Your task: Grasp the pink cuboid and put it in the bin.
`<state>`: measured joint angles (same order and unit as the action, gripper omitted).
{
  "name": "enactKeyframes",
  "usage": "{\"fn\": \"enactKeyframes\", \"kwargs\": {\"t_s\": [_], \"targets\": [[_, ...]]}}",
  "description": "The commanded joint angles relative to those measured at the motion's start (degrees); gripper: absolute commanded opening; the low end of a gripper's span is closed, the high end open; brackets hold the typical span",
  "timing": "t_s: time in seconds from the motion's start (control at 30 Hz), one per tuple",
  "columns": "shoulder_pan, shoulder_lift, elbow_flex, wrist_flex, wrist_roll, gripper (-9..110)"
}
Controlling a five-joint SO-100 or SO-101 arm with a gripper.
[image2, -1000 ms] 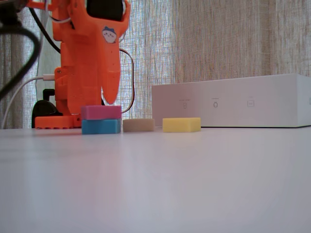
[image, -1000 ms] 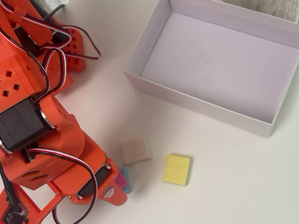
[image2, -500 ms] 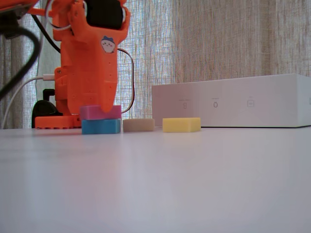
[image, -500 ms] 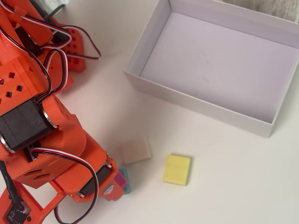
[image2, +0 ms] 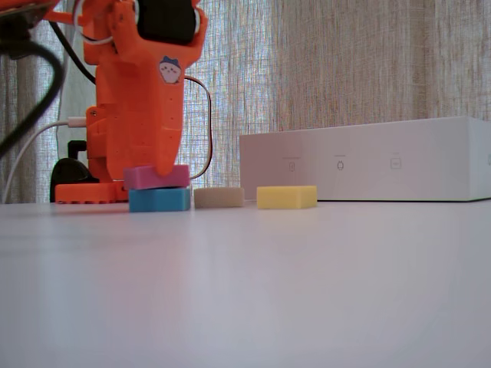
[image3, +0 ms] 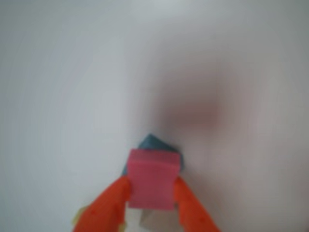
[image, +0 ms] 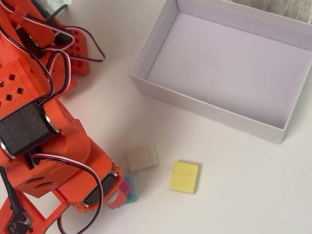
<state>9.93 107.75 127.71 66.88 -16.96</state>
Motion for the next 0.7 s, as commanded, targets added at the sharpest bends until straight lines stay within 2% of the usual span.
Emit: {"fn": "enactKeyframes", "kwargs": {"t_s": [0.0, 0.17, 0.33, 0.53, 0.67], "targets": [[0.2, 1.2, -0.3, -0.9, 0.2, -8], [0.7, 3.8, -2.1, 0.6, 0.4, -8], [-2.8, 11.3, -11.1, 9.1, 0.7, -8], [-22.5, 20.1, -27.4, 20.1, -0.3, -8], [-39.4, 23.6, -29.7, 18.5, -0.3, -8]]}}
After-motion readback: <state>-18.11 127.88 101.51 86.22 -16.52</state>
